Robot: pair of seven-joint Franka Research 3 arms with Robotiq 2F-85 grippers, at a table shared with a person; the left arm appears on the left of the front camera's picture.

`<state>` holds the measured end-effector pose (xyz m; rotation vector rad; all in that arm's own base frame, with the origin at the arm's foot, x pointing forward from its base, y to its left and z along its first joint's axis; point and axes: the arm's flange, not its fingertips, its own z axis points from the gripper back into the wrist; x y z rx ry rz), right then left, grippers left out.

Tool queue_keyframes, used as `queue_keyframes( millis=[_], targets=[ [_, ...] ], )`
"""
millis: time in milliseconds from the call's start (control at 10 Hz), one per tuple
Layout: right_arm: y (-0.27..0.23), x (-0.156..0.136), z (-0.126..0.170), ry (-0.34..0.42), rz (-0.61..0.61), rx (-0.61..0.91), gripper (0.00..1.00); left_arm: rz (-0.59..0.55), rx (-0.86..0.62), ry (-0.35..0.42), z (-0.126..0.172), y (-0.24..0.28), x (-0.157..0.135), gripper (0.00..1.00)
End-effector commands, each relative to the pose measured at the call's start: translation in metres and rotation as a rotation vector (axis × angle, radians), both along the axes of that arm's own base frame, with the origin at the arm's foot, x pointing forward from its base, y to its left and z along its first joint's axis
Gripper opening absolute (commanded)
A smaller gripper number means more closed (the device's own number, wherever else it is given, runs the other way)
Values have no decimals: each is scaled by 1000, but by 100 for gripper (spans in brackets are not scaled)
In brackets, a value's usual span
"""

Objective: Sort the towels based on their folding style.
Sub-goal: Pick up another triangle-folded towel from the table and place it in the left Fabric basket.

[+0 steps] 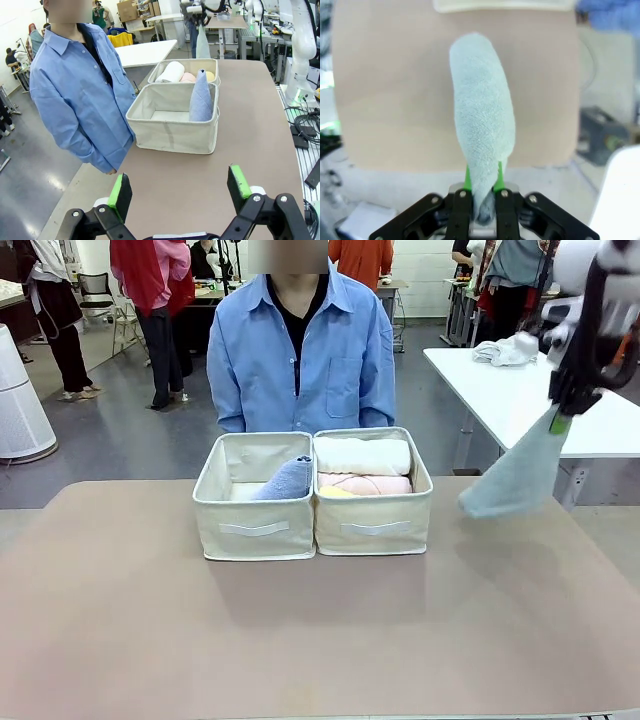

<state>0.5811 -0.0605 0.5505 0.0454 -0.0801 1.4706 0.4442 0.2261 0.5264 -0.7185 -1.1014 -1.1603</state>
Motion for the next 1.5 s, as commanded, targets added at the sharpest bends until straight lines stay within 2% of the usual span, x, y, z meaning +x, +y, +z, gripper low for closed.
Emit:
queue_keyframes(
  millis=[0,100,200,300,400,500,600,700,800,900,1000,1200,1400],
  targets=[
    [28,-75,80,-36,-192,-100,0,-3,9,-5,0,1,-3,100],
    [35,-98,117,-95,-224,-107,0,-3,9,-5,0,1,-3,100],
    [42,-116,140,-114,-235,-103,0,-3,9,-5,0,1,-3,100],
    [46,-123,147,-119,-273,-122,0,-3,9,-5,0,1,-3,100],
    [38,-124,137,-127,-349,-190,0,-3,9,-5,0,1,-3,100],
    [39,-136,164,-136,-242,-81,0,-3,9,-5,0,1,-3,100],
    [39,-136,164,-136,-242,-81,0,-3,9,-5,0,1,-3,100],
    [42,-140,165,-137,-280,-115,16,-3,9,-5,0,1,-3,100],
    [75,-133,183,-195,-279,-69,16,-3,9,-5,0,1,-3,100],
    [112,-122,218,-270,-255,-6,16,-3,9,-5,0,1,-3,100],
    [150,-106,241,-263,-216,86,16,-3,9,-5,0,1,-3,100],
    [240,-72,228,-209,-191,109,16,-3,9,-5,0,1,-3,100],
    [301,-39,200,-164,-266,257,16,-3,9,-5,0,1,-3,100]
  ],
)
